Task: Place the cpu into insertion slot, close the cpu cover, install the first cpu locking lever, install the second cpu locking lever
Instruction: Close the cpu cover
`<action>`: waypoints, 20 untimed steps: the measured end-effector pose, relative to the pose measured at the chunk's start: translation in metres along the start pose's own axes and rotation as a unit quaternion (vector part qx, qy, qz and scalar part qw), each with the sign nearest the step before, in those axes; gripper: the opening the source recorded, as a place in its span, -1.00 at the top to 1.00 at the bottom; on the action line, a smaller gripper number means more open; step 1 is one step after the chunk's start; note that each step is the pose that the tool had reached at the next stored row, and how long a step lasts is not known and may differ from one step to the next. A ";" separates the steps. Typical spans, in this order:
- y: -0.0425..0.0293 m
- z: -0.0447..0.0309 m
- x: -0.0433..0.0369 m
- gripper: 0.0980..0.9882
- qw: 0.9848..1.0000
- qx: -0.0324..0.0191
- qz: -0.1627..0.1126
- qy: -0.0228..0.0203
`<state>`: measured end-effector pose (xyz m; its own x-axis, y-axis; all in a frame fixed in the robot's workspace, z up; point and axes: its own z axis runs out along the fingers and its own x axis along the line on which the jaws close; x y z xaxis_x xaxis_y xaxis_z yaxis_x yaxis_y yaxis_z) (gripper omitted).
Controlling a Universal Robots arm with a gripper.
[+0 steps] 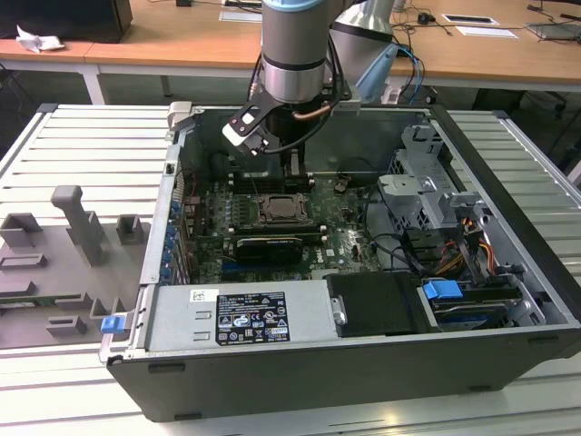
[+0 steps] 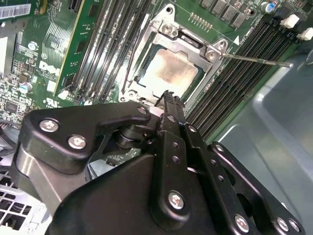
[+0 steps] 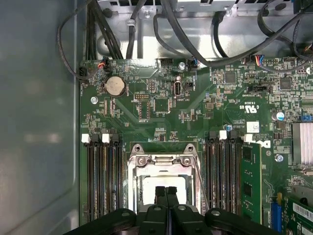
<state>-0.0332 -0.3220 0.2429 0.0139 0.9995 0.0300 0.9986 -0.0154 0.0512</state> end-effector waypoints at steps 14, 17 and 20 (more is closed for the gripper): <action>-0.0154 0.0063 -0.0004 0.98 1.000 0.001 -0.027 0.002; -0.0159 0.0063 -0.0004 0.98 1.000 0.001 -0.028 0.003; -0.0162 0.0064 -0.0004 0.98 1.000 0.001 -0.028 0.003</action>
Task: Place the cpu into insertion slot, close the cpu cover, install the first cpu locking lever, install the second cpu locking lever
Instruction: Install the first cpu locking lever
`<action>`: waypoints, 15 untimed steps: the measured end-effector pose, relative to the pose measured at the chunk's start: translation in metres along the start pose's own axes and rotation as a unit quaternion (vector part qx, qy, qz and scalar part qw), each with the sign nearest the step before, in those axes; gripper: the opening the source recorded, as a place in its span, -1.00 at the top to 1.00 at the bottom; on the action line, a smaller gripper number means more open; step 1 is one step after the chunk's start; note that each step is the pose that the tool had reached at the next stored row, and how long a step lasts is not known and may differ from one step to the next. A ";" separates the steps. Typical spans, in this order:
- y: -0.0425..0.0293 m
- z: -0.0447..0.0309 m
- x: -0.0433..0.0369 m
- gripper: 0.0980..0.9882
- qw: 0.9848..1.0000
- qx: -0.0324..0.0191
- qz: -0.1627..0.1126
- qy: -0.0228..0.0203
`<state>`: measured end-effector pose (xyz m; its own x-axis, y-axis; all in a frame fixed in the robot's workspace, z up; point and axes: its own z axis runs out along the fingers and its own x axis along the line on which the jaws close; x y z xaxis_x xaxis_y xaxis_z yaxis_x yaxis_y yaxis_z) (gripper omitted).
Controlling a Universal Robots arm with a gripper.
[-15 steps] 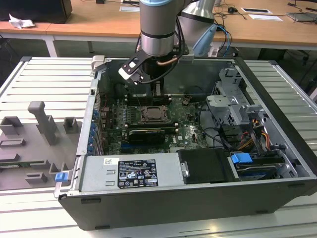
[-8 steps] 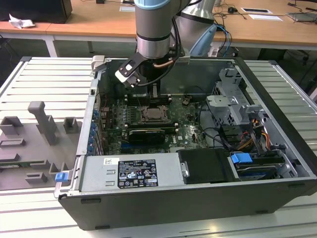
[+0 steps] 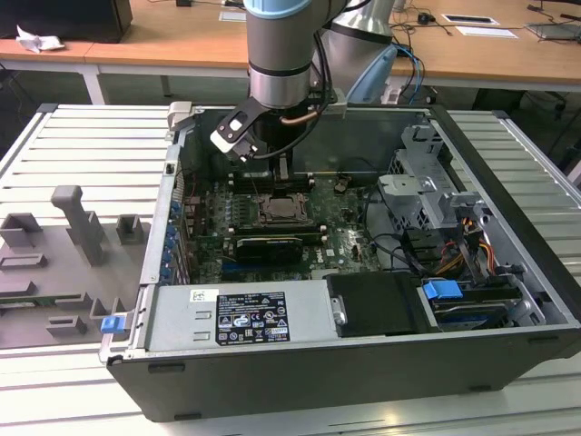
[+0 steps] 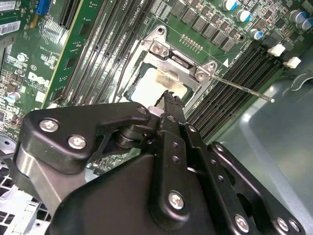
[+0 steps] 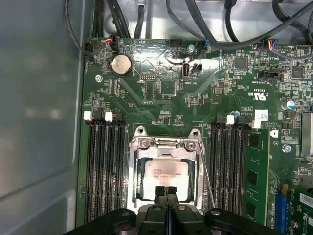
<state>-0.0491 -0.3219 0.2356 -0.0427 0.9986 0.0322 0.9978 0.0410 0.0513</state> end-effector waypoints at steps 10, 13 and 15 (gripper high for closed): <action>0.0001 -0.0045 0.0002 0.98 1.000 0.000 0.000 0.000; 0.0001 -0.0051 0.0002 0.98 1.000 0.000 0.000 0.000; 0.0001 -0.0052 0.0002 0.98 1.000 0.000 0.000 0.000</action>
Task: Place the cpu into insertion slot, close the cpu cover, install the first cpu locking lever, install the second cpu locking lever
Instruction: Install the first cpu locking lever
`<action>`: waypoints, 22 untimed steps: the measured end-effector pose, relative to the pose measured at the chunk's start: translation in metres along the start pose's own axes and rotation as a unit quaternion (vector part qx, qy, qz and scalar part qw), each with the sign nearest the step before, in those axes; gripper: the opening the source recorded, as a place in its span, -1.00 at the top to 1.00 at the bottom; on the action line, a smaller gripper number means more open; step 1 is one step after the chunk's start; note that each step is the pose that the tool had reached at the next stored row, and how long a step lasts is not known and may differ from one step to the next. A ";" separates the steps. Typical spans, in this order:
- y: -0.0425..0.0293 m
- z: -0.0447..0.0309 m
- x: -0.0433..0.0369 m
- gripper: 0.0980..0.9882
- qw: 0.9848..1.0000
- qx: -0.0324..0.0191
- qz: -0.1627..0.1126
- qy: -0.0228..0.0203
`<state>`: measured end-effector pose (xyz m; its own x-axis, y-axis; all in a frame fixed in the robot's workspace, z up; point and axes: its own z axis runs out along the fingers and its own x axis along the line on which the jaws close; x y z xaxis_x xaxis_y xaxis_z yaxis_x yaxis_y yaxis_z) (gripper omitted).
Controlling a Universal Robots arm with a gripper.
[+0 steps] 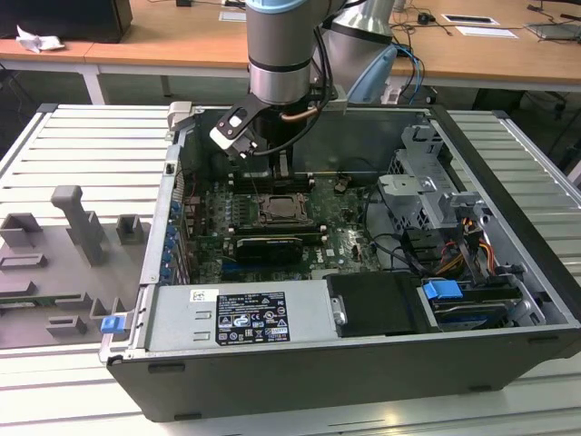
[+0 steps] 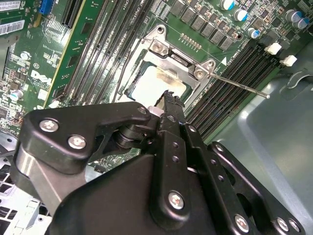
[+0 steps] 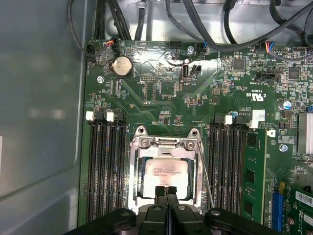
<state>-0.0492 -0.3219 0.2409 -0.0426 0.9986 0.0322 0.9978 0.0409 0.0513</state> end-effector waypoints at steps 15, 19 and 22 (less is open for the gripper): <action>0.0001 -0.0029 0.0001 0.98 1.000 0.000 0.000 0.000; 0.0002 -0.0039 0.0001 0.98 1.000 0.000 0.000 0.000; 0.0002 -0.0041 0.0001 0.98 1.000 0.000 0.000 0.000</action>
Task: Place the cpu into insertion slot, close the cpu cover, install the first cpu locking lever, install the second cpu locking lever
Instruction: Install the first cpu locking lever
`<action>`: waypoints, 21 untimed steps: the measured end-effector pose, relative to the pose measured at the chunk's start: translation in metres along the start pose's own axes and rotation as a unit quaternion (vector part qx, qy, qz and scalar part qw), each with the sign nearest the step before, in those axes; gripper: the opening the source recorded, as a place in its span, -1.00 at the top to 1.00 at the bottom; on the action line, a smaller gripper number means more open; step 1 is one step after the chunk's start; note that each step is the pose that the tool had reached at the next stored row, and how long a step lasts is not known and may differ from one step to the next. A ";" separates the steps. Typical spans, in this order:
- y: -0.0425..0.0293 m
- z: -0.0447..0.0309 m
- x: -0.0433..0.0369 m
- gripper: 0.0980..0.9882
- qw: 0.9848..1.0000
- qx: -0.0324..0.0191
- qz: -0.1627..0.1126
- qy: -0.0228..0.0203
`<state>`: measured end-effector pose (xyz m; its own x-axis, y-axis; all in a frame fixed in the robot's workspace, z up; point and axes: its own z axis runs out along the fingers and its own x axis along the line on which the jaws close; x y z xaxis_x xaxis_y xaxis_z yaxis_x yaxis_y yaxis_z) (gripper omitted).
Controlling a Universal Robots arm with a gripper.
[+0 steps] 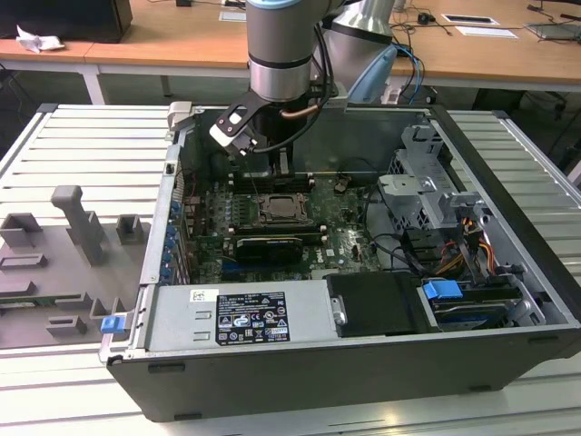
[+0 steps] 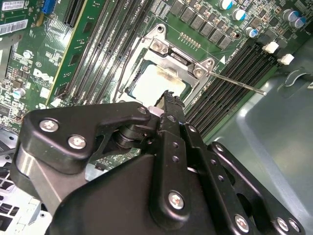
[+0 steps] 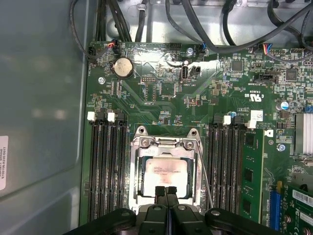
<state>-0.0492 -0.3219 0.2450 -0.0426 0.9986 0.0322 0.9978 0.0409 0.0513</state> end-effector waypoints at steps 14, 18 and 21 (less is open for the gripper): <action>0.0001 -0.0013 0.0000 0.98 1.000 0.000 0.000 0.000; 0.0001 -0.0017 0.0001 0.98 1.000 0.000 0.000 0.000; 0.0001 -0.0021 0.0001 0.98 1.000 0.000 0.000 0.000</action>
<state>-0.0492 -0.3219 0.2471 -0.0426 0.9986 0.0322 0.9978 0.0409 0.0513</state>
